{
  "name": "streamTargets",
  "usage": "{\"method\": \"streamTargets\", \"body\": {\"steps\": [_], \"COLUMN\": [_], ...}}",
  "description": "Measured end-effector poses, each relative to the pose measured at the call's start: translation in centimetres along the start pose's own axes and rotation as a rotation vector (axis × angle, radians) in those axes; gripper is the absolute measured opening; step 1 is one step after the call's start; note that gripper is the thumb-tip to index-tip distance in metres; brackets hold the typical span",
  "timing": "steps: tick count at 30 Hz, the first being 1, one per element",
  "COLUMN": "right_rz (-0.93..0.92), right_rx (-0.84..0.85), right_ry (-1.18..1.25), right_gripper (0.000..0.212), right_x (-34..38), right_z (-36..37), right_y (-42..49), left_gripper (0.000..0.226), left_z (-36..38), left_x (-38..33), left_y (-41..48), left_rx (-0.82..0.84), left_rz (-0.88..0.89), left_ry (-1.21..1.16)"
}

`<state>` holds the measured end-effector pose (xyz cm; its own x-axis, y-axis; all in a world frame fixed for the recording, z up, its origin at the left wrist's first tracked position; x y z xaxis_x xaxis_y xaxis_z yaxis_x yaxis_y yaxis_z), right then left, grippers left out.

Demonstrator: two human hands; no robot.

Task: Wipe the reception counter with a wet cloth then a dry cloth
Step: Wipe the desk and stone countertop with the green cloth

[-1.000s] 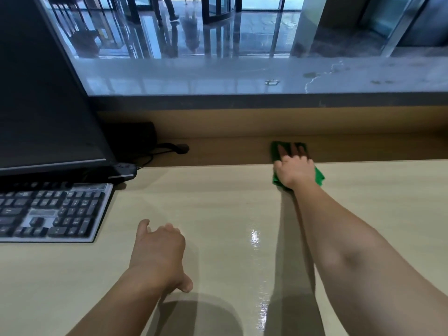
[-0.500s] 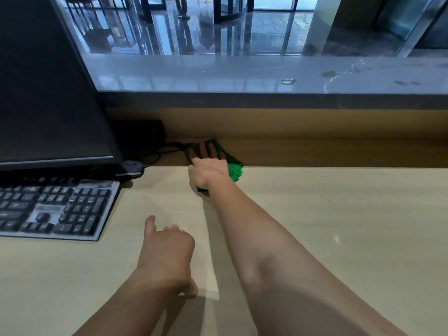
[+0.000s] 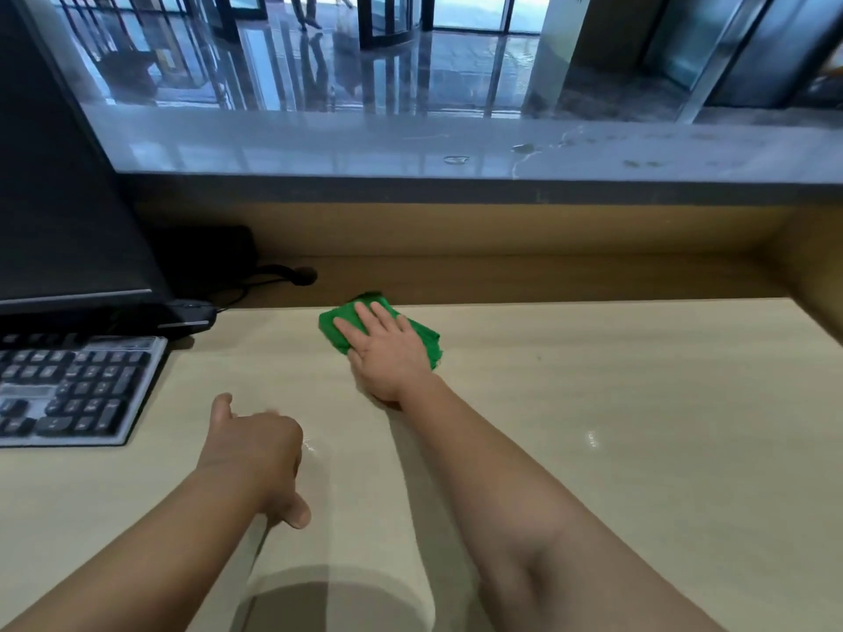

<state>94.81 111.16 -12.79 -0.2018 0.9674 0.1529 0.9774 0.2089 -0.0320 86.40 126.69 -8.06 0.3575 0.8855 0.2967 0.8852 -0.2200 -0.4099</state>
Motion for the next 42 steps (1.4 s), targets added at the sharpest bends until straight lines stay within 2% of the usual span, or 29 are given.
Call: {"method": "streamTargets", "body": {"steps": [7,11,14,17,24,28,31,35,38,42], "right_rz": [0.582,0.745,0.714,0.597,0.315,0.233,0.190,0.209,0.304,0.397], "right_rx": [-0.100,-0.061,-0.053,-0.042,0.047,0.088,0.097,0.152,0.199,0.278], "right_ry": [-0.047,-0.018,-0.001,-0.013,-0.025,0.007,-0.014,-0.072,-0.089,-0.085], "right_gripper": [0.054,0.056,0.057,0.058,0.059,0.069,0.071,0.070,0.048,0.034], "right_x": [-15.9,-16.6,-12.8,-7.7,3.6,7.2,8.4,8.4,8.1,7.5], "right_z": [-2.1,-1.9,-1.4,-0.7,1.6,1.7,0.7,-0.9,-2.2,-4.8], "right_y": [-9.7,-13.6,-14.2,-14.6,-17.7,-20.7,-23.2,-26.1,-27.6,-29.0], "left_gripper": [0.051,0.067,0.085,0.091,0.080,0.070,0.076,0.077,0.072,0.065], "left_z": [0.8,1.5,2.2,2.7,4.3,4.8,4.5,3.1,1.1,-1.8], "left_x": [0.4,1.0,1.3,0.8,0.7,1.0,1.0,0.6,0.2,-0.2], "left_y": [-0.2,-1.2,-2.4,-4.0,-7.6,-9.9,-11.7,-13.4,-14.7,-16.3], "left_rx": [-0.020,-0.069,-0.151,-0.211,-0.212,-0.206,-0.172,-0.193,-0.225,-0.286], "left_rz": [-0.033,-0.024,-0.030,-0.035,-0.044,-0.034,-0.031,-0.004,0.029,0.056], "left_ry": [-0.063,-0.151,-0.201,-0.205,-0.238,-0.274,-0.275,-0.272,-0.269,-0.259]}}
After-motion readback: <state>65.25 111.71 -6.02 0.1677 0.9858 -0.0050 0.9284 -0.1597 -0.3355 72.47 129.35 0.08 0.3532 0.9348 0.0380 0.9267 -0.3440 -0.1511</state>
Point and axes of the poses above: each hand's wrist, its own y-axis towards the middle knuckle, its own z-axis out of the palm, x = y × z, the point moved 3 cm from there along y, towards the middle knuckle, and after that the axes turned 5 degrees about -x, right-handed, at the moved point
